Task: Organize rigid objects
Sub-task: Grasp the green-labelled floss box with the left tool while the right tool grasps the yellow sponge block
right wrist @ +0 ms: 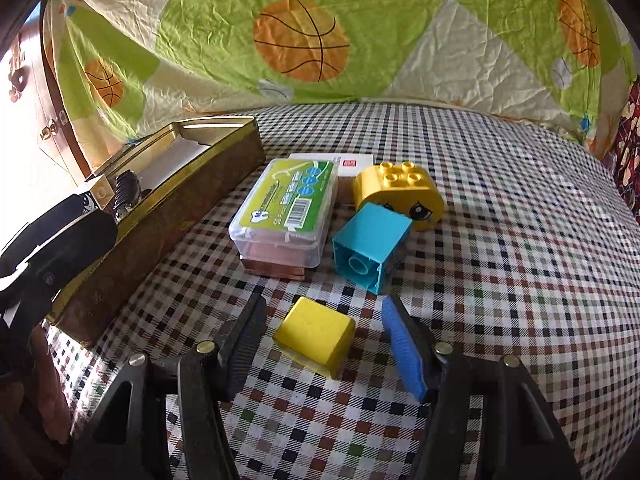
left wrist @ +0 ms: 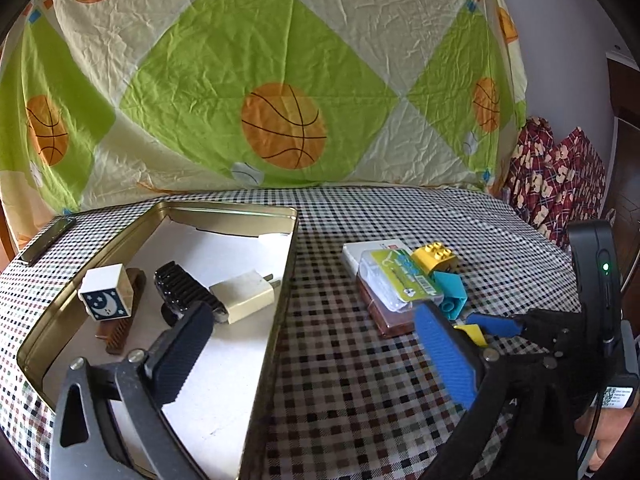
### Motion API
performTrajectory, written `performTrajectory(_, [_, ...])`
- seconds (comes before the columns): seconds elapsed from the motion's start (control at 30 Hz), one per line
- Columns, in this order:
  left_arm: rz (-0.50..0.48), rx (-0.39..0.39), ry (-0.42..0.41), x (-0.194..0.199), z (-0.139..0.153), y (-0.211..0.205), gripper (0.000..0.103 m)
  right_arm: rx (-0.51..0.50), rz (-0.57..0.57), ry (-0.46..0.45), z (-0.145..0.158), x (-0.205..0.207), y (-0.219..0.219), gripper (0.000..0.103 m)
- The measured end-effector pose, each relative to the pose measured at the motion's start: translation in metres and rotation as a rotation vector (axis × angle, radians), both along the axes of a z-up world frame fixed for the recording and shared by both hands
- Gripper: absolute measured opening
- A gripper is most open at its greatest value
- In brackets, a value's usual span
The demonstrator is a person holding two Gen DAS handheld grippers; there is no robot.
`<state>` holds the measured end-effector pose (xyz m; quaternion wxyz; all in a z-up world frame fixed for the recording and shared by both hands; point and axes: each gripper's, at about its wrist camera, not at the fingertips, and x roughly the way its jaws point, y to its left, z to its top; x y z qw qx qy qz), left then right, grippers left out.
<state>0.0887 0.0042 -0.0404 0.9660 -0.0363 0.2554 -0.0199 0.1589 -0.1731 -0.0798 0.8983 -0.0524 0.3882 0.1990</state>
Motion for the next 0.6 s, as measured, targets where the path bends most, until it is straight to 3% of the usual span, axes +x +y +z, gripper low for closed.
performTrajectory(0.07, [-0.010, 0.004, 0.005, 0.002, 0.000, -0.003, 0.102, -0.019, 0.010, -0.001, 0.000, -0.001, 0.002, 0.039])
performTrajectory(0.2, [-0.032, 0.007, 0.011, 0.005, 0.001, -0.011, 0.102, -0.007, 0.022, -0.012, 0.005, -0.007, -0.002, 0.039])
performTrajectory(0.37, [-0.055, 0.032, 0.009, 0.013, 0.005, -0.027, 0.102, -0.012, -0.068, -0.121, 0.024, -0.011, -0.021, 0.039])
performTrajectory(0.6, [-0.102, 0.060, 0.075, 0.047, -0.002, -0.055, 0.096, -0.016, -0.182, -0.170, 0.035, 0.013, -0.043, 0.039])
